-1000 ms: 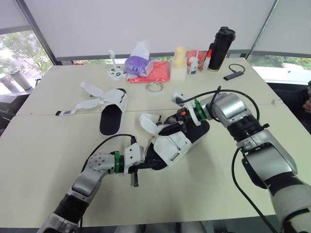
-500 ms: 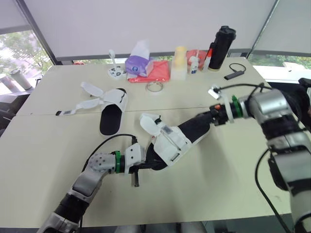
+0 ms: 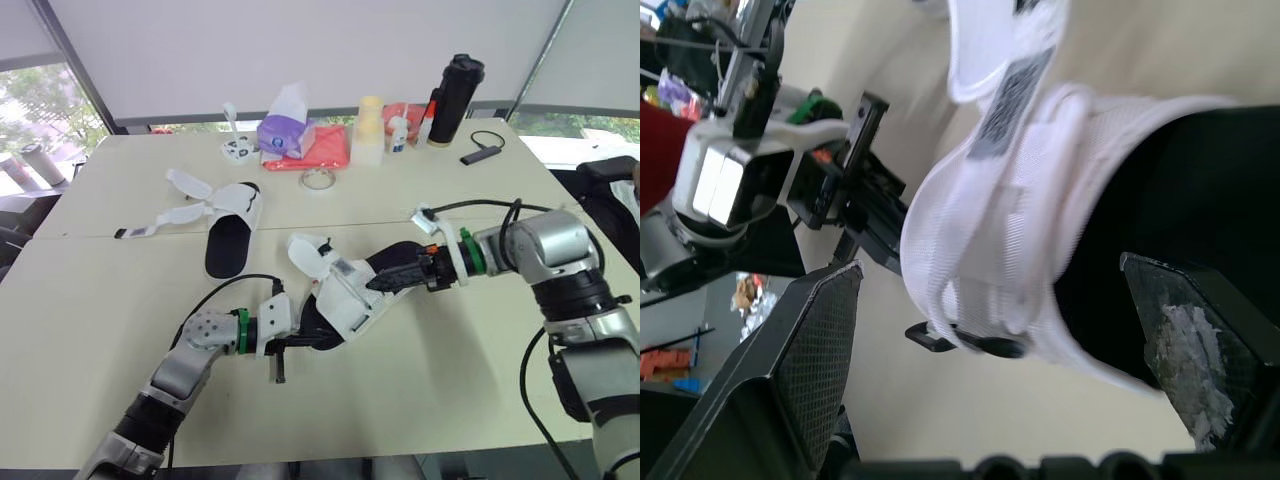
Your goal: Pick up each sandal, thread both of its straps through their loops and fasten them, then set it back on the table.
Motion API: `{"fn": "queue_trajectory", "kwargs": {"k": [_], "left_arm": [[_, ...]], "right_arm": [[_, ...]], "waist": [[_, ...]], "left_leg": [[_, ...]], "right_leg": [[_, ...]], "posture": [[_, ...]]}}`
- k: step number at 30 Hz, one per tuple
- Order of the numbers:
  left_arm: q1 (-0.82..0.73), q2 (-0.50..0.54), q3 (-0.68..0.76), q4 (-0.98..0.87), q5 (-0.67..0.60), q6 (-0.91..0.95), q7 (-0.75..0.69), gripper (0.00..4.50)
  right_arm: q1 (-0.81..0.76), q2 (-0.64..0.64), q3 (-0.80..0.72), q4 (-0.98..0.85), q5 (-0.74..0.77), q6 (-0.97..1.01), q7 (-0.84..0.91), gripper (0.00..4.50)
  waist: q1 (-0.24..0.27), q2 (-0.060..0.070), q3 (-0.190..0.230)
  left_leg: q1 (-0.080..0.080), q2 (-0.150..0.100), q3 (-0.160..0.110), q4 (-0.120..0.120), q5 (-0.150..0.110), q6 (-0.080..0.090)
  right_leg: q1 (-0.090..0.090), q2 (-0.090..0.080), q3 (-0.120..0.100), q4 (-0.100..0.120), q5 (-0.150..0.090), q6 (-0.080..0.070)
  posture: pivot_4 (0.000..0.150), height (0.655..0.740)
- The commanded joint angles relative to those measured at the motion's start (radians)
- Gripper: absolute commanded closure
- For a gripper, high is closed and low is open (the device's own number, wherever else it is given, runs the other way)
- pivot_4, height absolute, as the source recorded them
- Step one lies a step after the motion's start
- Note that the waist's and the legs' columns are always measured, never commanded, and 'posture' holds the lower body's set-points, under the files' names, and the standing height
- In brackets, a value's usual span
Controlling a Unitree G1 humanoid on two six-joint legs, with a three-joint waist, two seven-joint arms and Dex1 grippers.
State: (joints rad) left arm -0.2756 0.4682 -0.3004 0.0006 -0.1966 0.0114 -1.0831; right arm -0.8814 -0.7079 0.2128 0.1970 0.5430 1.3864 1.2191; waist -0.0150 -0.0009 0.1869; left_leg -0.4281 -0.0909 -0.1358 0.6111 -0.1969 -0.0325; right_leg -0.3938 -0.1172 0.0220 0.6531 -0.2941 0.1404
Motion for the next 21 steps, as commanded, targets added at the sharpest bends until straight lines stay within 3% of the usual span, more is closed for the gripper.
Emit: {"fn": "queue_trajectory", "kwargs": {"k": [1, 5, 6, 8, 13, 21], "left_arm": [[0.014, 0.013, 0.002, 0.002, 0.008, 0.005, -0.001, 4.50], [0.020, 0.018, 0.015, -0.007, 0.000, 0.016, 0.006, 4.50], [0.018, 0.018, 0.019, -0.009, -0.005, 0.021, 0.007, 4.50], [0.015, 0.020, 0.024, -0.012, -0.011, 0.028, 0.008, 4.50], [0.000, 0.021, 0.049, -0.020, -0.038, 0.060, 0.013, 4.50], [-0.003, 0.032, 0.069, -0.033, -0.051, 0.076, 0.007, 4.50]], "right_arm": [[0.014, -0.003, -0.008, -0.085, 0.041, 0.000, -0.013, 0.08], [0.057, 0.007, 0.007, -0.182, 0.066, 0.004, -0.045, 0.08], [0.069, 0.010, 0.013, -0.203, 0.062, -0.006, -0.057, 0.31], [0.084, 0.014, 0.018, -0.226, 0.058, -0.017, -0.077, 0.91], [0.112, 0.025, -0.005, -0.293, 0.074, -0.003, -0.132, 3.20], [0.152, 0.087, -0.137, -0.370, 0.147, 0.228, -0.311, 3.20]], "waist": [[0.000, 0.000, 0.000], [-0.001, 0.000, 0.000], [-0.001, 0.000, 0.000], [0.000, 0.000, 0.000], [-0.001, 0.000, 0.000], [-0.001, 0.000, 0.000]], "left_leg": [[0.000, 0.000, 0.000, 0.000, 0.000, 0.000], [0.000, 0.000, 0.000, 0.000, 0.000, 0.000], [0.000, 0.000, 0.000, 0.000, 0.000, 0.000], [0.000, 0.000, 0.000, 0.000, 0.000, 0.000], [0.000, 0.000, 0.000, 0.000, 0.000, 0.000], [0.000, 0.001, -0.001, 0.000, 0.000, 0.000]], "right_leg": [[0.000, 0.000, 0.000, 0.000, 0.000, 0.000], [0.000, 0.000, 0.000, 0.000, 0.000, 0.000], [0.000, 0.000, 0.000, 0.000, 0.000, 0.000], [0.000, 0.000, 0.000, 0.000, 0.000, 0.000], [0.000, 0.000, 0.000, 0.000, 0.000, 0.000], [0.000, 0.000, 0.000, 0.000, 0.000, 0.000]], "posture": [[0.150, 0.7400], [0.150, 0.7400], [0.150, 0.7400], [0.150, 0.7400], [0.150, 0.7400], [0.150, 0.7400]]}}
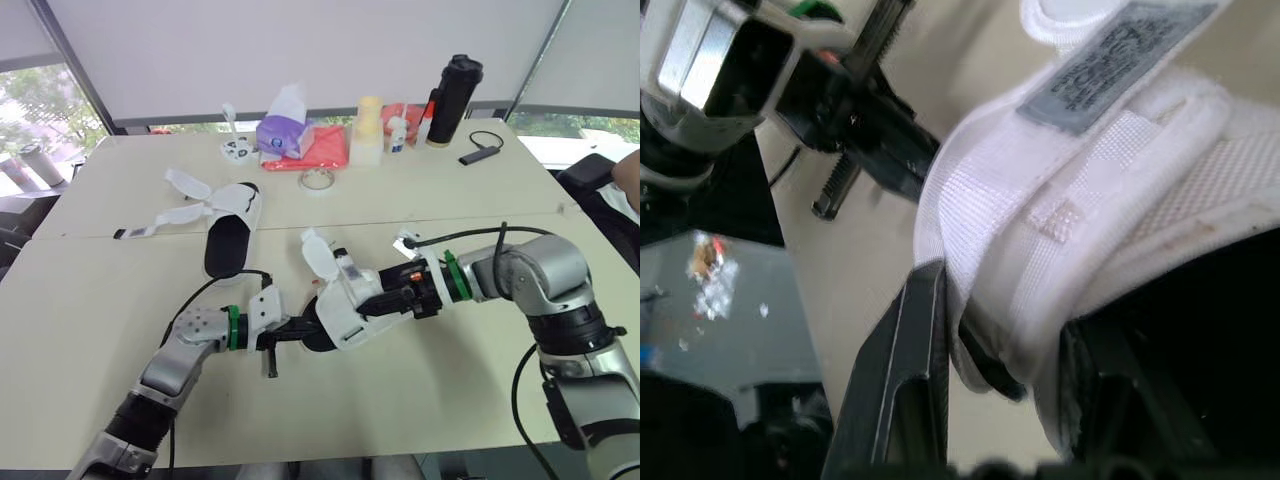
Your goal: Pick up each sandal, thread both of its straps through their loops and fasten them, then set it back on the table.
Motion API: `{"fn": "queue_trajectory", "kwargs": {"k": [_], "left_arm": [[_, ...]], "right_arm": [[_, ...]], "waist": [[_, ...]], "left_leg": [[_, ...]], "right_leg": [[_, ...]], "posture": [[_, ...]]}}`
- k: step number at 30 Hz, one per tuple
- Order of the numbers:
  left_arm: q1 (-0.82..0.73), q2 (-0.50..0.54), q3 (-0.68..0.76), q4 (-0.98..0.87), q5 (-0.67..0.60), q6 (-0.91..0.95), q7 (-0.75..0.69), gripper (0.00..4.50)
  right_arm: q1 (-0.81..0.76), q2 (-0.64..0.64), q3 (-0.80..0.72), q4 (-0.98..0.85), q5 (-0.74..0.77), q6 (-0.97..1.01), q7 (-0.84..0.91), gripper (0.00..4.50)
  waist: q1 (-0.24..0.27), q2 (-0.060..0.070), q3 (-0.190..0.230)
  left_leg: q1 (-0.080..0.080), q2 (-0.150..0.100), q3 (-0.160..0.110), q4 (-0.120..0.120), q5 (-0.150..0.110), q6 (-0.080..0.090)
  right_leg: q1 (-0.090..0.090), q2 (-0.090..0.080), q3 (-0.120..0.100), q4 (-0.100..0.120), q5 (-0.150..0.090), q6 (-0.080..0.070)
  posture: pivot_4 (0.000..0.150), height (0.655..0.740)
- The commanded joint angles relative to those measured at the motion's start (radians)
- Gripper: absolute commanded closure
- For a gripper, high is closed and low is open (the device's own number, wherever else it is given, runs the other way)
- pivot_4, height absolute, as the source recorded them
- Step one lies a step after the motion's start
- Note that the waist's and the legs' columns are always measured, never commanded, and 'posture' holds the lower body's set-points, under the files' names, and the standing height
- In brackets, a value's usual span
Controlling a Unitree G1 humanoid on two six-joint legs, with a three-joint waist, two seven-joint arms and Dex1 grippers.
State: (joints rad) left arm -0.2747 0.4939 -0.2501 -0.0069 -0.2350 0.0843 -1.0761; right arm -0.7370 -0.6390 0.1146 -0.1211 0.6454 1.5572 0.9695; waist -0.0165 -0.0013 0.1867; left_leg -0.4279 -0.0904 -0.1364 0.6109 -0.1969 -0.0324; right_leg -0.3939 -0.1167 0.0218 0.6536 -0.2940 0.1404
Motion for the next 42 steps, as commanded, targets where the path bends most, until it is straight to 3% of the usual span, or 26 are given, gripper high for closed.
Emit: {"fn": "queue_trajectory", "kwargs": {"k": [1, 4, 9, 16, 22, 29, 42], "left_arm": [[-0.005, 0.008, 0.021, -0.025, -0.013, 0.003, -0.001, 4.50], [-0.008, 0.009, 0.026, -0.024, -0.015, 0.002, -0.002, 4.50], [-0.012, 0.014, 0.026, -0.028, -0.020, 0.004, -0.013, 4.50], [-0.015, 0.032, 0.025, -0.027, -0.024, -0.004, -0.041, 4.50], [-0.029, 0.053, 0.039, -0.019, -0.032, -0.004, -0.065, 4.50], [-0.058, 0.033, 0.037, 0.035, 0.000, -0.042, -0.043, 4.50], [-0.080, -0.012, -0.033, 0.117, 0.093, -0.113, -0.037, 4.50]], "right_arm": [[0.032, 0.021, -0.058, -0.051, 0.099, 0.057, -0.103, 3.20], [0.100, 0.040, -0.112, -0.051, 0.242, 0.057, -0.254, 3.20], [0.175, 0.149, -0.265, 0.018, 0.428, 0.057, -0.665, 3.20], [0.207, 0.201, -0.339, 0.010, 0.807, 0.057, -1.066, 3.20], [0.277, 0.035, -0.161, -0.040, 1.282, -0.209, -1.413, 3.20], [0.314, -0.041, -0.086, -0.123, 1.327, -0.356, -1.420, 3.20], [0.323, -0.096, -0.047, -0.156, 1.327, -0.411, -1.399, 3.20]], "waist": [[0.001, 0.000, 0.000], [0.004, -0.001, 0.000], [-0.005, -0.001, -0.001], [-0.004, -0.001, -0.001], [-0.001, -0.001, -0.001], [0.001, -0.001, 0.000], [0.004, -0.001, 0.000]], "left_leg": [[0.000, 0.000, 0.000, 0.000, 0.000, 0.000], [0.000, 0.000, 0.000, 0.000, 0.000, 0.000], [0.001, 0.001, 0.000, 0.000, 0.000, 0.000], [0.001, 0.002, 0.000, 0.001, 0.001, 0.000], [0.001, 0.002, 0.000, 0.001, 0.001, 0.001], [0.000, 0.002, 0.001, 0.001, 0.001, 0.001], [0.000, 0.002, 0.000, 0.001, 0.001, 0.001]], "right_leg": [[0.000, 0.000, 0.000, 0.000, 0.000, 0.000], [0.001, 0.000, 0.000, 0.000, 0.000, 0.000], [0.001, 0.001, 0.000, 0.000, 0.001, -0.001], [0.001, 0.003, 0.001, 0.000, 0.002, -0.003], [0.001, 0.002, 0.001, 0.000, 0.001, -0.003], [0.002, 0.002, 0.001, -0.001, 0.001, -0.003], [0.002, 0.002, 0.001, -0.001, 0.001, -0.003]], "posture": [[0.150, 0.7400], [0.150, 0.7400], [0.150, 0.7400], [0.150, 0.7400], [0.150, 0.7400], [0.150, 0.7400], [0.150, 0.7400]]}}
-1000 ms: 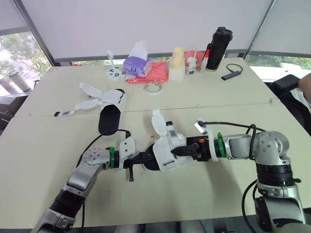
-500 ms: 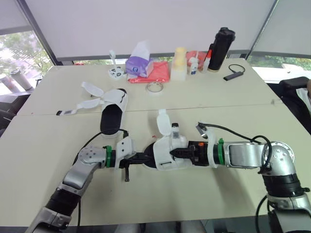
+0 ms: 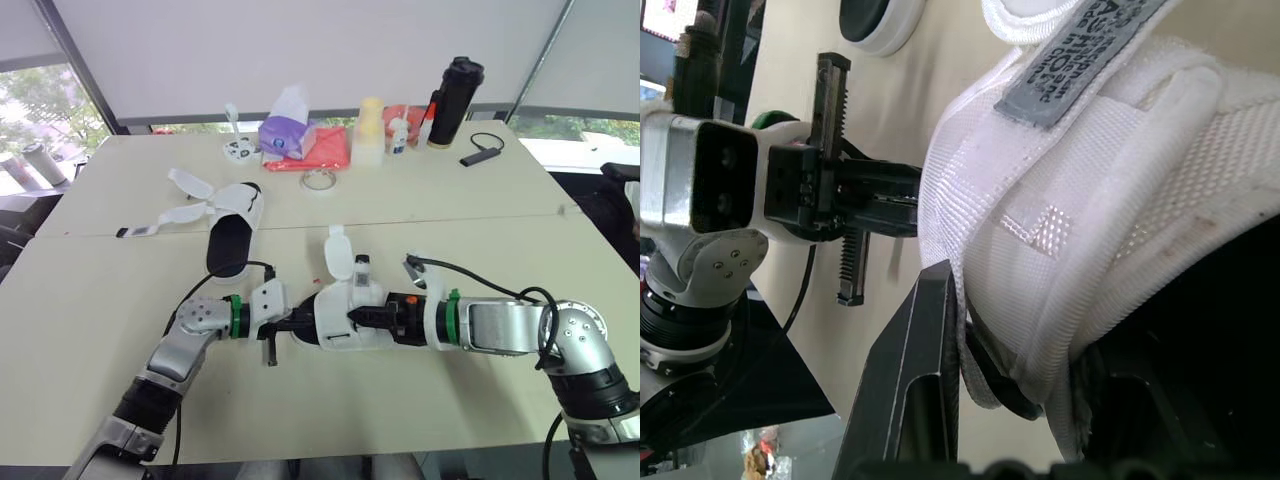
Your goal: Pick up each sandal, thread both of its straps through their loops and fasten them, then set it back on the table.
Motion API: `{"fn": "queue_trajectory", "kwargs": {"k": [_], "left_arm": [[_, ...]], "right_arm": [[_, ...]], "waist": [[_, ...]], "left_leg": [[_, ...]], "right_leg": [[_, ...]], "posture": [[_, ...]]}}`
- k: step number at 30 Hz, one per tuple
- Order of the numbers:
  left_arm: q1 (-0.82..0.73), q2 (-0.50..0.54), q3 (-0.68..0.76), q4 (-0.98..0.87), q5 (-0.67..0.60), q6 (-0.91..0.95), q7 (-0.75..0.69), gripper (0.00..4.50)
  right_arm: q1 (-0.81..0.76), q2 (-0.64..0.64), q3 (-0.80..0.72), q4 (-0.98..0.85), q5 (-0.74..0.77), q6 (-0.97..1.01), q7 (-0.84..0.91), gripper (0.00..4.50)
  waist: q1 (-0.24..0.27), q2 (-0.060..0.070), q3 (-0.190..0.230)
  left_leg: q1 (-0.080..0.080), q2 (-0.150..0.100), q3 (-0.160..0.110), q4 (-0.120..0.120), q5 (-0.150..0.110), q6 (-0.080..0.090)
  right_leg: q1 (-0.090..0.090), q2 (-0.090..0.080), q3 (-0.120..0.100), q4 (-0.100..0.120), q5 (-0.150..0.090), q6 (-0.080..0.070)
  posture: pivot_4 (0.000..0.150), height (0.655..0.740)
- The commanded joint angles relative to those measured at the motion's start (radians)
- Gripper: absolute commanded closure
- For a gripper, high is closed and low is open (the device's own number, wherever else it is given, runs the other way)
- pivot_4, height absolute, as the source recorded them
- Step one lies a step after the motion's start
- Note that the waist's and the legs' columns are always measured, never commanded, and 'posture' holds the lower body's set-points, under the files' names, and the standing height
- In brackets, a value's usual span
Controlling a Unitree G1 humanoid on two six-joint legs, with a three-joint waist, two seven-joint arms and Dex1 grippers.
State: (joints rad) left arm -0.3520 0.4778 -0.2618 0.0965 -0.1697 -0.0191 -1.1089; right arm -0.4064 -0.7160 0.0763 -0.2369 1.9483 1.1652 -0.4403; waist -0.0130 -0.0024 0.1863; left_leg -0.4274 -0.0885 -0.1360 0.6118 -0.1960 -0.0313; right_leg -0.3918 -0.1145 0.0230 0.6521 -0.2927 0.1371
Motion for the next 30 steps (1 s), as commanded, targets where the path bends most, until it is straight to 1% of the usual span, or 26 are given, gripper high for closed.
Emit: {"fn": "queue_trajectory", "kwargs": {"k": [1, 9, 13, 15, 16, 17, 20, 21, 26, 27, 30], "left_arm": [[-0.004, 0.005, -0.026, 0.017, 0.032, -0.009, -0.007, 4.50], [-0.010, 0.029, -0.059, 0.046, 0.091, -0.025, -0.007, 4.50], [-0.014, 0.042, -0.070, 0.054, 0.099, -0.020, -0.010, 4.50], [-0.015, 0.044, -0.073, 0.055, 0.098, -0.017, -0.012, 4.50], [-0.015, 0.043, -0.073, 0.055, 0.096, -0.016, -0.013, 4.50], [-0.014, 0.042, -0.072, 0.053, 0.092, -0.011, -0.014, 4.50], [-0.014, 0.039, -0.072, 0.046, 0.082, 0.001, -0.016, 4.50], [-0.013, 0.038, -0.071, 0.044, 0.080, 0.002, -0.016, 4.50], [-0.013, 0.036, -0.067, 0.038, 0.069, 0.015, -0.019, 4.50], [-0.013, 0.035, -0.063, 0.035, 0.061, 0.019, -0.021, 4.50], [-0.011, 0.032, -0.050, 0.024, 0.039, 0.035, -0.024, 4.50]], "right_arm": [[-0.008, -0.021, -0.007, -0.040, 0.024, -0.021, 0.012, 3.20], [-0.017, -0.059, -0.006, -0.050, 0.024, -0.027, 0.035, 3.20], [-0.021, -0.095, -0.009, -0.054, 0.024, -0.022, 0.062, 3.20], [-0.023, -0.109, -0.008, -0.057, 0.024, -0.023, 0.074, 2.62], [-0.025, -0.115, -0.007, -0.058, 0.024, -0.024, 0.079, 2.24], [-0.027, -0.126, -0.008, -0.059, 0.024, -0.021, 0.089, 1.81], [-0.045, -0.185, -0.022, -0.055, 0.024, -0.006, 0.127, 0.30], [-0.051, -0.209, -0.025, -0.052, 0.024, -0.001, 0.138, 0.01], [-0.066, -0.368, -0.029, -0.060, 0.024, 0.054, 0.239, 0.01], [-0.076, -0.411, -0.038, -0.070, 0.002, 0.085, 0.278, 0.01], [-0.111, -0.512, -0.072, -0.096, -0.152, 0.168, 0.454, 0.01]], "waist": [[0.001, 0.000, 0.000], [0.003, 0.000, 0.000], [0.003, 0.000, 0.000], [0.003, 0.000, 0.000], [0.002, 0.000, 0.000], [0.002, 0.000, -0.001], [0.002, 0.000, -0.001], [0.002, 0.000, -0.001], [0.002, 0.000, -0.001], [0.002, 0.000, -0.001], [0.002, 0.000, -0.001]], "left_leg": [[0.000, 0.000, 0.000, 0.000, 0.000, 0.000], [0.000, 0.000, 0.000, 0.000, 0.000, 0.000], [0.000, 0.000, 0.000, 0.000, 0.000, 0.000], [0.000, -0.001, 0.000, 0.000, 0.000, 0.000], [0.000, -0.001, 0.000, 0.000, 0.000, 0.000], [0.000, -0.001, 0.000, 0.000, 0.000, 0.000], [0.000, 0.000, 0.000, 0.000, 0.000, 0.000], [0.000, 0.000, 0.000, 0.000, 0.000, 0.000], [0.000, 0.000, 0.000, 0.000, 0.000, 0.000], [0.000, 0.000, 0.000, 0.000, 0.000, 0.000], [0.000, 0.000, 0.000, -0.001, 0.000, 0.001]], "right_leg": [[0.000, 0.000, 0.000, 0.000, 0.000, 0.000], [0.001, 0.000, 0.000, -0.001, 0.000, 0.000], [0.002, -0.001, 0.000, -0.002, 0.000, 0.000], [0.002, -0.001, 0.000, -0.002, 0.000, 0.000], [0.002, -0.001, 0.000, -0.003, 0.000, 0.000], [0.002, -0.001, 0.000, -0.003, 0.000, 0.000], [0.002, -0.001, 0.000, -0.003, 0.000, 0.000], [0.002, -0.001, 0.000, -0.003, 0.000, -0.001], [0.002, -0.002, -0.001, -0.004, -0.002, -0.003], [0.002, -0.002, -0.001, -0.004, -0.002, -0.003], [0.002, -0.002, -0.001, -0.004, -0.002, -0.003]], "posture": [[0.150, 0.7400], [0.150, 0.7400], [0.150, 0.7400], [0.150, 0.7400], [0.150, 0.7400], [0.150, 0.7400], [0.150, 0.7400], [0.150, 0.7400], [0.150, 0.7400], [0.150, 0.7400], [0.150, 0.7400]]}}
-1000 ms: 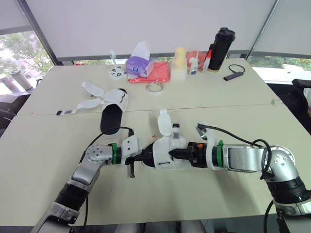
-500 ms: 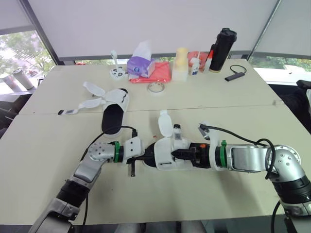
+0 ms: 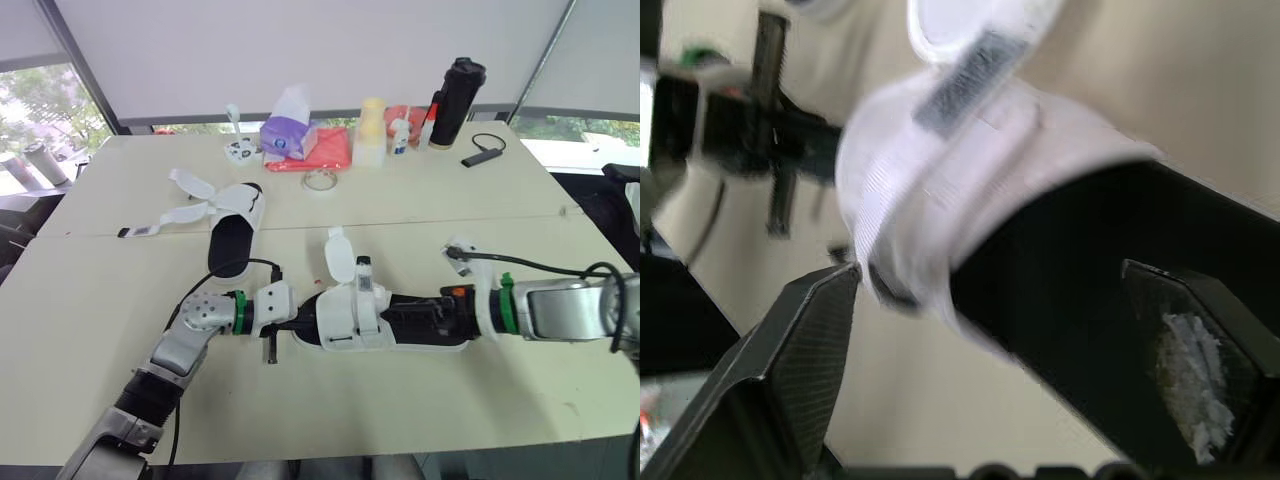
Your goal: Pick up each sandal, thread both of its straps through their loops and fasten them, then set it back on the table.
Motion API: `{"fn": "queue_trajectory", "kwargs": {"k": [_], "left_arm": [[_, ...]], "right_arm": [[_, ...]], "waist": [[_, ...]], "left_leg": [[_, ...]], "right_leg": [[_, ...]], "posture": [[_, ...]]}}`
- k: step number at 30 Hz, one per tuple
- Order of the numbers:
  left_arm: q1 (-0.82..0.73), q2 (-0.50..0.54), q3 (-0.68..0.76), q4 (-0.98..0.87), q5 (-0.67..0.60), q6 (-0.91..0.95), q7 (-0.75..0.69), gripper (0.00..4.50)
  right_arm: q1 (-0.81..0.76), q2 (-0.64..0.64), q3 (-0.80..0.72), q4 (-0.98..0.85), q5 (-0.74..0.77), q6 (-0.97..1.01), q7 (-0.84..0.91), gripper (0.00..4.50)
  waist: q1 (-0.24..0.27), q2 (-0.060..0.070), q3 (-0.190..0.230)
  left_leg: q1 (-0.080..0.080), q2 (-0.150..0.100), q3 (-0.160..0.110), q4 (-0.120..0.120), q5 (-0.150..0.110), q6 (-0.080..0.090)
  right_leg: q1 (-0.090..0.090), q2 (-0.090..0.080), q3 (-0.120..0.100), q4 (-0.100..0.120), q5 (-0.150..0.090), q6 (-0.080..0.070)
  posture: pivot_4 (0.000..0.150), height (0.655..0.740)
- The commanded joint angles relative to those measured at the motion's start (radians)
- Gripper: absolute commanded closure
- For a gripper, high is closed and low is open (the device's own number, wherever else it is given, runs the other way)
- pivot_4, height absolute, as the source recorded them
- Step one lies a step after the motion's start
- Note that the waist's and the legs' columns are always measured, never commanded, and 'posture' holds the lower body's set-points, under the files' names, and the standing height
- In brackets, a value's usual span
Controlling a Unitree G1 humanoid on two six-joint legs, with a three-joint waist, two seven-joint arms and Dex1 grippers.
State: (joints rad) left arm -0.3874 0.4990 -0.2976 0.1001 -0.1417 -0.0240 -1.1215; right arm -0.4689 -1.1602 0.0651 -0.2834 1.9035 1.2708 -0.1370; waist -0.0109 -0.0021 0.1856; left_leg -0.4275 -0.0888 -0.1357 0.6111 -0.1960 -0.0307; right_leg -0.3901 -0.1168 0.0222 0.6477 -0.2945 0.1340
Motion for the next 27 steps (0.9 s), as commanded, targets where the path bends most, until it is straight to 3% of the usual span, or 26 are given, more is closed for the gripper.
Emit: {"fn": "queue_trajectory", "kwargs": {"k": [1, 4, 10, 16, 21, 27], "left_arm": [[0.025, 0.012, -0.012, 0.019, 0.008, 0.042, -0.012, 4.50], [0.029, 0.011, -0.004, 0.015, -0.004, 0.051, -0.011, 4.50], [0.040, 0.010, 0.000, -0.005, -0.018, 0.065, -0.009, 4.50], [0.042, 0.008, 0.002, -0.015, -0.019, 0.066, -0.003, 4.50], [0.056, 0.012, 0.003, -0.033, -0.019, 0.070, 0.004, 4.50], [0.063, 0.014, 0.012, -0.043, -0.019, 0.073, 0.020, 4.50]], "right_arm": [[-0.069, -0.086, -0.067, -0.042, -0.163, 0.071, 0.219, 0.01], [-0.181, -0.075, -0.049, 0.034, -0.297, 0.073, 0.381, 0.01], [-0.414, 0.101, 0.094, 0.213, -0.639, 0.027, 0.620, 0.01], [-0.614, 0.354, 0.213, 0.615, -0.927, -0.035, 0.854, 0.01], [-0.726, 0.484, 0.242, 0.847, -1.094, -0.081, 1.027, 0.01], [-0.781, 0.595, 0.265, 0.981, -1.227, -0.094, 1.211, 0.01]], "waist": [[0.000, 0.000, 0.000], [-0.003, 0.000, 0.000], [-0.003, 0.000, 0.000], [-0.004, 0.000, 0.000], [-0.004, 0.000, 0.000], [-0.007, 0.000, 0.000]], "left_leg": [[0.000, 0.000, 0.000, 0.000, 0.000, 0.000], [0.000, 0.000, 0.001, 0.000, 0.000, 0.000], [0.000, 0.001, 0.002, -0.001, 0.000, 0.000], [-0.001, 0.000, 0.002, -0.002, 0.000, 0.000], [-0.001, -0.001, 0.002, -0.003, 0.000, 0.000], [0.000, -0.001, 0.001, -0.003, 0.000, 0.000]], "right_leg": [[0.000, 0.000, 0.000, 0.000, 0.000, 0.000], [0.000, 0.000, 0.000, 0.000, 0.000, 0.000], [-0.002, 0.000, 0.000, -0.001, 0.000, 0.000], [-0.003, 0.000, 0.000, 0.000, 0.002, 0.003], [-0.004, 0.000, 0.000, 0.000, 0.004, 0.007], [-0.004, 0.000, 0.000, 0.002, 0.004, 0.007]], "posture": [[0.150, 0.7400], [0.150, 0.7400], [0.150, 0.7400], [0.150, 0.7400], [0.150, 0.7400], [0.150, 0.7400]]}}
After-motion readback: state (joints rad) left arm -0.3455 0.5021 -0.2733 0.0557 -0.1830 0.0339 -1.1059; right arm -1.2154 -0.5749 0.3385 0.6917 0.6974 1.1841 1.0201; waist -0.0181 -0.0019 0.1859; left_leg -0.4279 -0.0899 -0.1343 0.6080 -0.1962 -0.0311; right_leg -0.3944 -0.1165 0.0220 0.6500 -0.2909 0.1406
